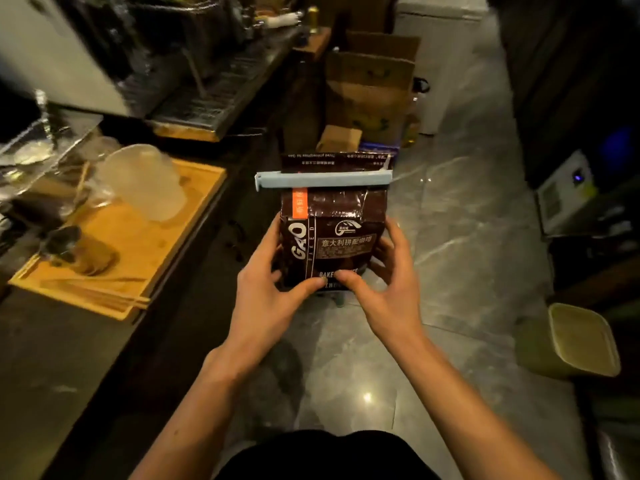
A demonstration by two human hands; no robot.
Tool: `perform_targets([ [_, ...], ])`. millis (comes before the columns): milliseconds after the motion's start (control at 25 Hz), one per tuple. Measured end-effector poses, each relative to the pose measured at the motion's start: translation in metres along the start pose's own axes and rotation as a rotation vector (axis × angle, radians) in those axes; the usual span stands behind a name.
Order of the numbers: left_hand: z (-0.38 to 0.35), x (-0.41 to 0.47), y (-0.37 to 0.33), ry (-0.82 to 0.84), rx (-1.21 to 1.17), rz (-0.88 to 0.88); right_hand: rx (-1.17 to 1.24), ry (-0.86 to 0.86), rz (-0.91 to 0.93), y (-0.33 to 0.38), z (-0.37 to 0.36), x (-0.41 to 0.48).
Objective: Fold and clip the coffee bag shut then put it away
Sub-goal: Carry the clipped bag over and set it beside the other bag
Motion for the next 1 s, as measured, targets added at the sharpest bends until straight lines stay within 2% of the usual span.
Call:
perform_targets([
  [280, -0.140, 0.104, -0.060, 0.300, 0.013, -0.080, -0.143, -0.308, -0.026, -0.034, 0.134, 0.054],
  [640, -0.304, 0.309, -0.130, 0.500, -0.077, -0.147, -0.365, -0.446, 0.007, -0.113, 0.268, 0.233],
  [1000, -0.505, 0.476, -0.230, 0.705, -0.090, -0.245, -0.504, -0.618, -0.031, -0.173, 0.445, 0.389],
])
Point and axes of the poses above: each hand's wrist, its own x-axis towards the middle knuckle, its own z-axis out of the back of the hand, y = z × x, the point moved 2 cm from there along x, towards the middle knuckle, and after that the axes turned 13 degrees about z, right-handed, at the moved point
